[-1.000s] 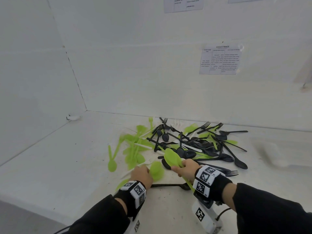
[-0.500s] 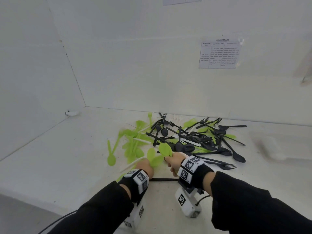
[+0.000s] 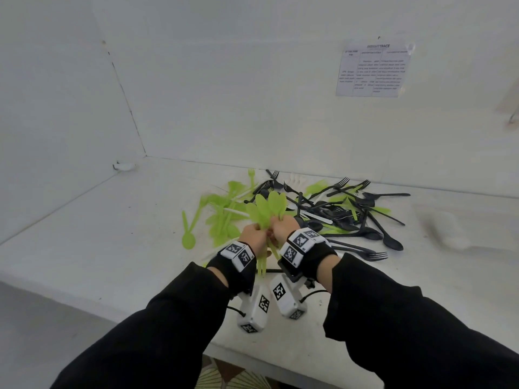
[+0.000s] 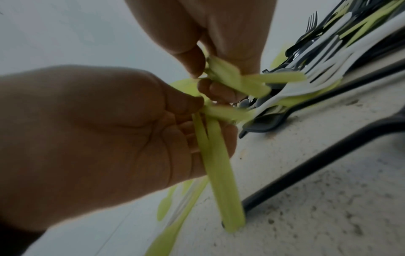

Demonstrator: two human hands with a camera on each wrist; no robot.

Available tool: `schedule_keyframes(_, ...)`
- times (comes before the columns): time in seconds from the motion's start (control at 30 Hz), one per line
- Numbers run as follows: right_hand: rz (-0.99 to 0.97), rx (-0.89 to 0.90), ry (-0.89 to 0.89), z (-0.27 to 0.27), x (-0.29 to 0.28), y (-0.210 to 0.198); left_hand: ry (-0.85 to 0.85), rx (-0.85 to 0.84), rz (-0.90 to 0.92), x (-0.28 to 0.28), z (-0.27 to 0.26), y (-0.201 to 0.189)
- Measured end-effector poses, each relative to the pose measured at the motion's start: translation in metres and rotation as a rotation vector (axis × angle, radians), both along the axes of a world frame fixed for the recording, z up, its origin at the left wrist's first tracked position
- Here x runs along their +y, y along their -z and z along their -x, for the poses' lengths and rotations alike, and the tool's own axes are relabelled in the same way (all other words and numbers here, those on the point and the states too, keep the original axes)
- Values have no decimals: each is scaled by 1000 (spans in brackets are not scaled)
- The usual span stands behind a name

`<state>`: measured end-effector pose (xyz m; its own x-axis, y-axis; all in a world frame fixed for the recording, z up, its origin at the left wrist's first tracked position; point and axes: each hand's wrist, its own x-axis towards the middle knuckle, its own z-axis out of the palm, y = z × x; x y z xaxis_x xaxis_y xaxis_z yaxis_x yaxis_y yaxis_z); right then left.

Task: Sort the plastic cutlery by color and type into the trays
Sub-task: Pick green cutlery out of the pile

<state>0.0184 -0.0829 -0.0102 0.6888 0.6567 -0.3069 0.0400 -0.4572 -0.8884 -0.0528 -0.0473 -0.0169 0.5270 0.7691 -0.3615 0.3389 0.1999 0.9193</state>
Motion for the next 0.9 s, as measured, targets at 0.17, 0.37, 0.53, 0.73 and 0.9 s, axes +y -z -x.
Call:
schedule_keyframes(0.17,-45,-23,-15,2,-7,-1,8,28,-16,-5,0,5)
schedule_keyframes(0.37,-85,-76,-30,4,-11,4,-112,-17,-10,-11,12,-8)
schedule_keyframes(0.53,-80,33,12,8,-2,8,-73,-26,-40,-16,21,-12)
schedule_keyframes(0.73,-75,50,85,7,15,3,-41,-1,-203,-2,33,-6)
schedule_keyframes(0.9,-51,-7,62,5,32,-1,46,61,-281,12,42,-6)
